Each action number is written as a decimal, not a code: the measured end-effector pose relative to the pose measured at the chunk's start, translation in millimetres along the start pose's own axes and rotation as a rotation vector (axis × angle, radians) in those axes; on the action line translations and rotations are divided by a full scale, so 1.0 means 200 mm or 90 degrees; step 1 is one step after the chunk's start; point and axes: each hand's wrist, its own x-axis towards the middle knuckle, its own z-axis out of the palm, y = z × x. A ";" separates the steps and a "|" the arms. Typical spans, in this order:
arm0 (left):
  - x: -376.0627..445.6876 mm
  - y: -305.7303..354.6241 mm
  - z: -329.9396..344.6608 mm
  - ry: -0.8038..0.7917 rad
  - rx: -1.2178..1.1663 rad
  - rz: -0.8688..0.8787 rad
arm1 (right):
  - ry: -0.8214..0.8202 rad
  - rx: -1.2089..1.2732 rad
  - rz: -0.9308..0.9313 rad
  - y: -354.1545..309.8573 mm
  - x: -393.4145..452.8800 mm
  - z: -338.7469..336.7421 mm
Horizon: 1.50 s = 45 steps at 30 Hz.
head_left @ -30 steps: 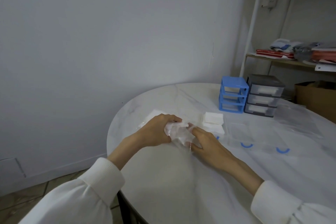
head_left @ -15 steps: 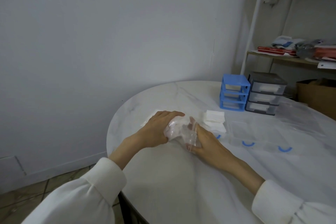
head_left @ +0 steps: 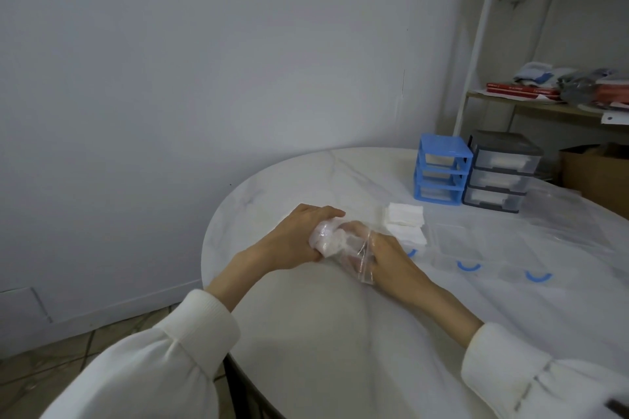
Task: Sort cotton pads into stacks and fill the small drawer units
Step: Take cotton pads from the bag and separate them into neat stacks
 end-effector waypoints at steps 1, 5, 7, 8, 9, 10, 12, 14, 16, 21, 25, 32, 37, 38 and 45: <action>0.00 0.00 0.00 -0.006 -0.001 -0.003 | 0.010 0.007 0.001 0.00 0.01 0.01; 0.00 -0.02 0.00 -0.014 0.014 -0.005 | 0.043 0.037 0.013 -0.03 0.00 0.01; 0.01 -0.03 0.00 -0.013 0.012 -0.008 | 0.045 -0.016 0.008 -0.02 -0.01 -0.01; 0.01 -0.03 0.00 -0.011 0.014 -0.009 | 0.042 -0.030 0.009 -0.01 -0.02 -0.02; 0.02 -0.03 0.00 -0.009 0.016 -0.007 | 0.036 -0.032 0.016 0.00 -0.03 -0.03; 0.02 -0.02 0.00 -0.008 0.021 -0.004 | 0.033 -0.035 0.020 0.00 -0.04 -0.05; 0.03 -0.03 0.01 -0.006 0.026 -0.004 | 0.027 -0.045 0.027 0.02 -0.06 -0.07; 0.03 -0.04 0.01 -0.002 0.029 -0.006 | 0.019 -0.059 0.022 0.04 -0.08 -0.11; 0.03 -0.02 0.02 0.005 0.042 -0.007 | 0.026 -0.084 0.006 0.04 -0.09 -0.13; 0.05 0.04 0.08 -0.010 0.089 -0.011 | 0.008 -0.096 -0.004 0.01 -0.11 -0.13; 0.04 0.08 0.10 -0.014 0.055 -0.029 | -0.024 -0.205 0.010 -0.03 -0.09 -0.12; 0.01 0.09 0.07 -0.066 0.062 -0.040 | -0.039 -0.137 0.015 -0.06 -0.07 -0.10; 0.01 0.09 0.05 -0.081 0.054 -0.048 | -0.054 -0.126 -0.018 -0.01 -0.11 -0.14; 0.01 0.09 0.05 -0.080 0.057 -0.050 | -0.059 -0.132 -0.022 0.01 -0.13 -0.15; -0.01 0.16 0.08 -0.045 0.178 -0.030 | -0.060 -0.191 -0.024 0.11 -0.24 -0.26</action>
